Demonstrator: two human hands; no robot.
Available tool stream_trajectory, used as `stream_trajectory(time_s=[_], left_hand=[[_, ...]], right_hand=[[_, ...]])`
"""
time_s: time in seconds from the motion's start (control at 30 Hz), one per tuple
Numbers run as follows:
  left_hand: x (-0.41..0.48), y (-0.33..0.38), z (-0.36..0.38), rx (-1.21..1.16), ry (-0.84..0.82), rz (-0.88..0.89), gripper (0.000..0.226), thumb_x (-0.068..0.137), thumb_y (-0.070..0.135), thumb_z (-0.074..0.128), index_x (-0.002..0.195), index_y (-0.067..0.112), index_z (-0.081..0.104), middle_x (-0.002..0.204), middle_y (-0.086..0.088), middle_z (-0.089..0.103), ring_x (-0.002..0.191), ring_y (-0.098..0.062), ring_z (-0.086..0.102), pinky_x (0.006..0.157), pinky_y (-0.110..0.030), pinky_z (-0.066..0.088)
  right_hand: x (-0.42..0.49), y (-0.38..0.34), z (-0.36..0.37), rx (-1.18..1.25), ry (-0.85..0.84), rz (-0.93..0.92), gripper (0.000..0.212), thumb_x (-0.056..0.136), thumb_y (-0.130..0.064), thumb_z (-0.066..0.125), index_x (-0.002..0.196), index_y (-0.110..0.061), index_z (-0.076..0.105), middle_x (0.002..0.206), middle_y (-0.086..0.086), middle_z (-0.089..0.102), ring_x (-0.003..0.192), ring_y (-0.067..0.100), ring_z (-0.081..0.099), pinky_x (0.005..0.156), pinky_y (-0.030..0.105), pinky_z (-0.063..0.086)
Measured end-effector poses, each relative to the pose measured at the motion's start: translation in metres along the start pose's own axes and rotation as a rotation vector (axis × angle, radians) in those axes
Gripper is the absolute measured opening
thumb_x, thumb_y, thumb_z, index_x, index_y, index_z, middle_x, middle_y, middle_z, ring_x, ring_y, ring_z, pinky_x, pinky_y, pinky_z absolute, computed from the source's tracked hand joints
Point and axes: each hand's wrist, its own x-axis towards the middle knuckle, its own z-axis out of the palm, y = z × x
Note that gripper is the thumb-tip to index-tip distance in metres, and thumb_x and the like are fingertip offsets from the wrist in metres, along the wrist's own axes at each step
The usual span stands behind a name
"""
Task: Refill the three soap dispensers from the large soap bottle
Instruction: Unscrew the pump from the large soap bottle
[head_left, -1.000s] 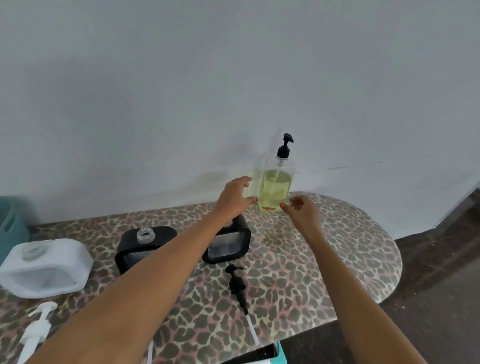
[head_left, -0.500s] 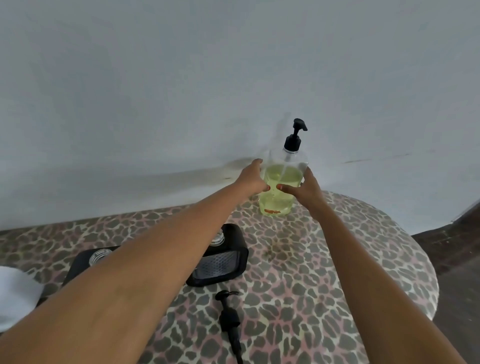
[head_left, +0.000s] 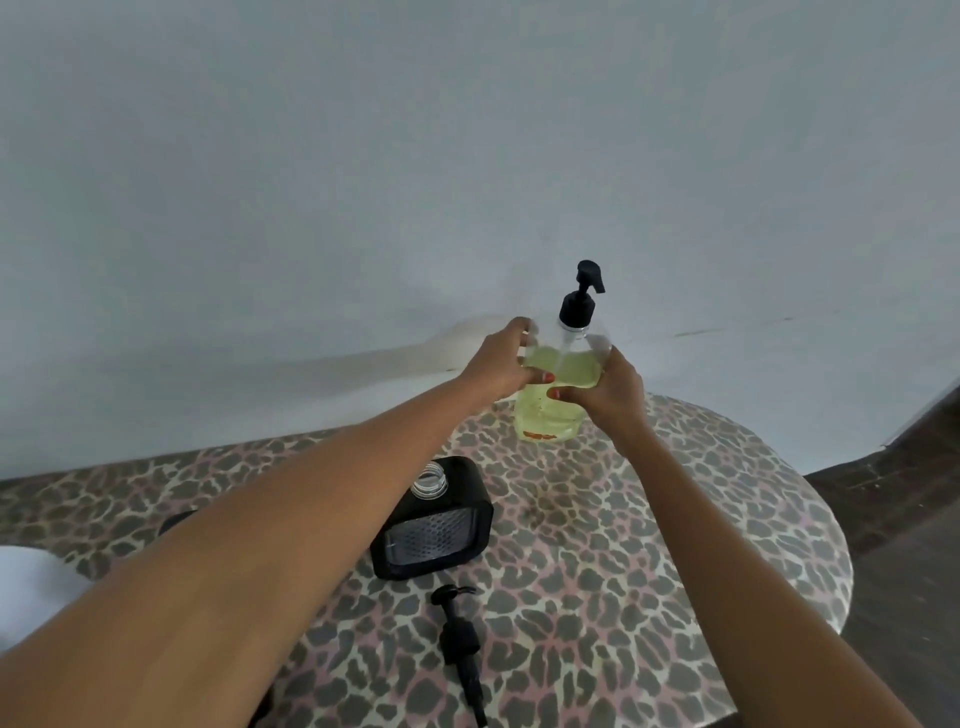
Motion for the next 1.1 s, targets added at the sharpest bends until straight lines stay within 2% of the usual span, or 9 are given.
stream_trajectory(time_s=[0.13, 0.27, 0.4, 0.53, 0.6, 0.77, 0.9, 1.03, 1.1], left_hand=[[-0.025, 0.030, -0.013, -0.058, 0.007, 0.044, 0.058, 0.074, 0.000, 0.070, 0.123, 0.009, 0.039, 0.127, -0.013, 0.048, 0.106, -0.029, 0.057, 0.078, -0.035, 0.051], [-0.059, 0.065, -0.031, -0.071, 0.024, 0.093, 0.058, 0.074, 0.000, 0.070, 0.124, 0.008, 0.040, 0.127, -0.014, 0.048, 0.108, -0.031, 0.057, 0.088, -0.042, 0.052], [-0.100, 0.093, -0.052, -0.078, 0.038, 0.119, 0.057, 0.074, -0.001, 0.070, 0.122, 0.006, 0.041, 0.126, -0.015, 0.049, 0.105, -0.031, 0.058, 0.087, -0.041, 0.052], [-0.151, 0.104, -0.074, -0.063, 0.057, 0.125, 0.056, 0.074, 0.001, 0.071, 0.121, 0.007, 0.042, 0.125, -0.014, 0.049, 0.105, -0.032, 0.059, 0.084, -0.040, 0.053], [-0.174, 0.104, -0.082, -0.052, 0.068, 0.114, 0.054, 0.073, 0.002, 0.071, 0.120, 0.008, 0.044, 0.125, -0.013, 0.049, 0.102, -0.031, 0.060, 0.082, -0.038, 0.054], [-0.229, 0.090, -0.095, 0.010, 0.094, 0.077, 0.056, 0.074, 0.003, 0.072, 0.121, 0.008, 0.043, 0.125, -0.012, 0.048, 0.097, -0.030, 0.060, 0.080, -0.038, 0.055], [-0.266, 0.061, -0.097, 0.030, 0.112, 0.015, 0.057, 0.073, 0.007, 0.073, 0.121, 0.008, 0.044, 0.125, -0.012, 0.050, 0.098, -0.032, 0.062, 0.076, -0.036, 0.056], [-0.292, 0.024, -0.094, 0.051, 0.141, -0.041, 0.057, 0.072, 0.007, 0.074, 0.120, 0.009, 0.044, 0.123, -0.011, 0.052, 0.096, -0.026, 0.062, 0.065, -0.026, 0.054], [-0.300, 0.004, -0.090, 0.038, 0.155, -0.072, 0.058, 0.071, 0.007, 0.075, 0.121, 0.009, 0.044, 0.122, -0.011, 0.054, 0.097, -0.023, 0.060, 0.070, -0.031, 0.056]], right_hand=[[-0.014, -0.037, -0.024, -0.034, 0.019, -0.045, 0.059, 0.056, -0.012, 0.085, 0.106, -0.007, 0.054, 0.086, -0.003, 0.059, 0.083, 0.019, 0.056, 0.076, 0.034, 0.048], [-0.035, -0.079, -0.046, -0.050, 0.024, -0.087, 0.059, 0.057, -0.012, 0.084, 0.107, -0.006, 0.054, 0.086, -0.003, 0.058, 0.084, 0.019, 0.056, 0.077, 0.035, 0.048], [-0.064, -0.120, -0.058, -0.032, 0.016, -0.120, 0.056, 0.056, -0.014, 0.085, 0.104, -0.007, 0.056, 0.087, -0.001, 0.060, 0.086, 0.021, 0.059, 0.079, 0.037, 0.050], [-0.102, -0.153, -0.059, -0.019, -0.004, -0.152, 0.053, 0.055, -0.015, 0.085, 0.100, -0.010, 0.057, 0.082, -0.004, 0.059, 0.080, 0.016, 0.057, 0.067, 0.026, 0.048], [-0.121, -0.161, -0.054, 0.002, -0.017, -0.161, 0.053, 0.055, -0.015, 0.086, 0.099, -0.009, 0.057, 0.080, -0.005, 0.058, 0.076, 0.014, 0.056, 0.060, 0.019, 0.043], [-0.170, -0.172, -0.033, 0.014, -0.078, -0.144, 0.058, 0.056, -0.017, 0.086, 0.106, -0.009, 0.057, 0.088, -0.002, 0.059, 0.082, 0.015, 0.055, 0.059, 0.019, 0.039], [-0.208, -0.169, -0.011, -0.012, -0.160, -0.120, 0.049, 0.056, -0.019, 0.086, 0.093, -0.020, 0.054, 0.081, -0.009, 0.058, 0.074, 0.009, 0.054, 0.054, 0.015, 0.037], [-0.238, -0.156, 0.015, -0.068, -0.238, -0.113, 0.044, 0.054, -0.022, 0.086, 0.089, -0.018, 0.059, 0.080, -0.006, 0.064, 0.075, 0.011, 0.059, 0.058, 0.020, 0.045], [-0.249, -0.147, 0.027, -0.058, -0.270, -0.115, 0.041, 0.052, -0.022, 0.087, 0.083, -0.023, 0.060, 0.077, -0.011, 0.063, 0.075, 0.008, 0.059, 0.054, 0.012, 0.043]])
